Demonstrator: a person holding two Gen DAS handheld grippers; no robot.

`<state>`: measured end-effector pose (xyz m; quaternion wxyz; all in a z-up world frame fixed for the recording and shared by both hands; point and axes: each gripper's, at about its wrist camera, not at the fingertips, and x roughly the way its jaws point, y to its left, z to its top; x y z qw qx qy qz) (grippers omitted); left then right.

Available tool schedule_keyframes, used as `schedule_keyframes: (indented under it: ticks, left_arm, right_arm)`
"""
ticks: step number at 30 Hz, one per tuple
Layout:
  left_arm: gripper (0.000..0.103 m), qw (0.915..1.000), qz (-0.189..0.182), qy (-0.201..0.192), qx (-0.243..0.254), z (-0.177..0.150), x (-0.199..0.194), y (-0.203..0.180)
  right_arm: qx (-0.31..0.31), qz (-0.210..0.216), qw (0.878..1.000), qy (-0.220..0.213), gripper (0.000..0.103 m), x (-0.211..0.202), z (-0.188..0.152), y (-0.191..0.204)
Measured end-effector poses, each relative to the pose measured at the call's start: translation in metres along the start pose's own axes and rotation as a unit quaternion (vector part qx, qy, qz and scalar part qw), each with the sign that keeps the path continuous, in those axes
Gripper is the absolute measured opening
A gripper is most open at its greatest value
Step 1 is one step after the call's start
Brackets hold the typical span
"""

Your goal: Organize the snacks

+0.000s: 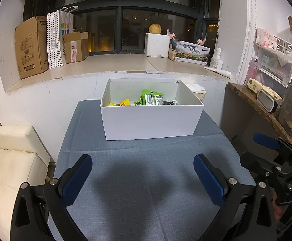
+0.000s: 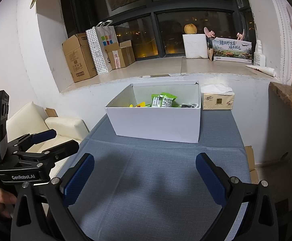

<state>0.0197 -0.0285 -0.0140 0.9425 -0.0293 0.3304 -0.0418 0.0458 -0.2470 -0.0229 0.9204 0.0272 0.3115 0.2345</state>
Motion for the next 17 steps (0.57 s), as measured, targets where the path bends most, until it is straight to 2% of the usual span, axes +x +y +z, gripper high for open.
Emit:
schedule_keyframes:
  ticks: [17]
  left_arm:
    - [0.103,1.0,-0.001,-0.007,-0.001,0.0021,-0.0035,0.0026]
  right_arm:
    - [-0.001,-0.001,1.0,0.002,0.103,0.0001,-0.001,0.0005]
